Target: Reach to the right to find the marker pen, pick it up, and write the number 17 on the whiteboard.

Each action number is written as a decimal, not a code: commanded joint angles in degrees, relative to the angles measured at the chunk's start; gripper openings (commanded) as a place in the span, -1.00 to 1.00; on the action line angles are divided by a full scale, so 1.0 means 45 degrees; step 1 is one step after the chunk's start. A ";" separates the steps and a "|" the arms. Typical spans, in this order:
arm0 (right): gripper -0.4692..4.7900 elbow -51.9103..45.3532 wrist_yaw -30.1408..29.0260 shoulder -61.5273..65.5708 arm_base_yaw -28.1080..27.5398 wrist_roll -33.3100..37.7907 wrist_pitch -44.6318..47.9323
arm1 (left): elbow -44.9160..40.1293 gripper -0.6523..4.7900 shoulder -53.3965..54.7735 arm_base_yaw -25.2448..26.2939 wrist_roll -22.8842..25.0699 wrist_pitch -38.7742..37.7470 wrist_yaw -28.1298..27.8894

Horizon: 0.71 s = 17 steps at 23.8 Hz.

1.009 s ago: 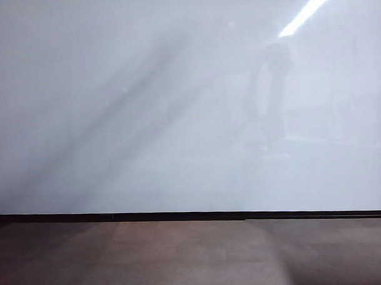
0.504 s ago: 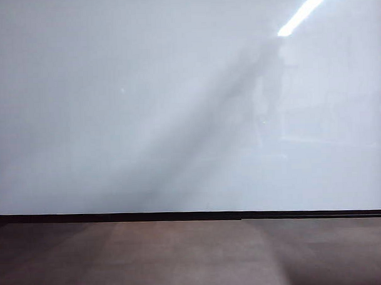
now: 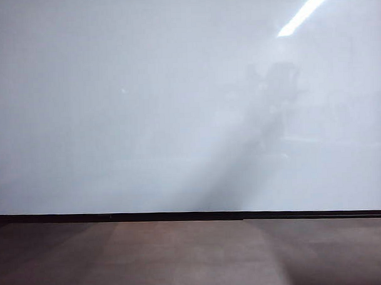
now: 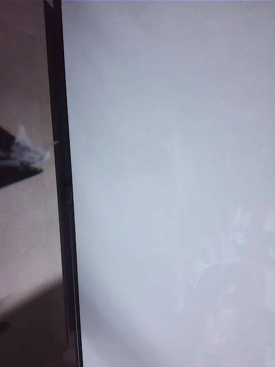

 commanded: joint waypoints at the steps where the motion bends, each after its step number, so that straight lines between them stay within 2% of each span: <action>1: -0.84 -0.1001 -0.0772 -0.0544 -0.0296 0.0335 0.0695 | 0.0010 -0.78 0.0015 0.0000 -0.0034 0.0107 0.0058; 8: -0.84 -0.2254 -0.1117 -0.0699 -0.0403 0.0505 0.1030 | 0.0010 -0.78 0.0015 0.0005 -0.0034 0.0087 0.0058; 17: -0.84 -0.3381 -0.1219 -0.0704 -0.0403 0.0695 0.2453 | 0.0015 -0.78 0.0015 0.0005 -0.0034 0.0107 0.0058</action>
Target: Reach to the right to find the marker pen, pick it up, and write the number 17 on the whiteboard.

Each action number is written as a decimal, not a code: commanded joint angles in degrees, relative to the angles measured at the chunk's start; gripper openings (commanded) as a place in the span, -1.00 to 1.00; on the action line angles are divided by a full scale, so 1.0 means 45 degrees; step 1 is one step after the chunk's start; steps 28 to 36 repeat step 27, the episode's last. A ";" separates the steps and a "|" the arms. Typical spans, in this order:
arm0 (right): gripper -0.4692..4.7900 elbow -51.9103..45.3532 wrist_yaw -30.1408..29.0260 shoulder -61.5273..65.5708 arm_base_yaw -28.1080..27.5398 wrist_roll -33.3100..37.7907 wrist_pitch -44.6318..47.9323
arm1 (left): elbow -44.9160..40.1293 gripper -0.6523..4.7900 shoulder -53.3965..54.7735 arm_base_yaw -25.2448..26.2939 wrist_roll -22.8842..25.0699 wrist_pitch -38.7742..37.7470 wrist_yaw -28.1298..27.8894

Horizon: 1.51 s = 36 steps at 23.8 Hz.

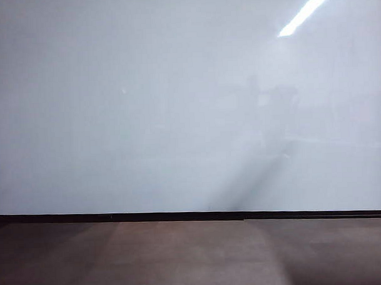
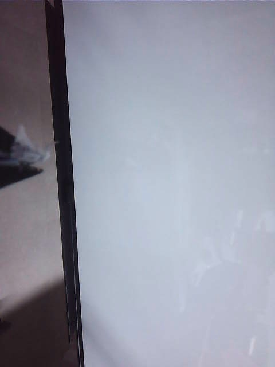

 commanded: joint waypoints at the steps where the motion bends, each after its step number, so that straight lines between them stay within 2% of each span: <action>1: -0.84 -0.0049 -0.0136 -0.0019 0.0005 0.0092 0.0661 | 0.0010 -0.78 0.0015 0.0000 -0.0034 0.0170 0.0049; 36: -0.84 -0.0044 -0.0214 -0.0019 0.0005 0.0005 0.0792 | 0.0010 -0.78 0.0015 0.0005 -0.0034 0.0165 0.0049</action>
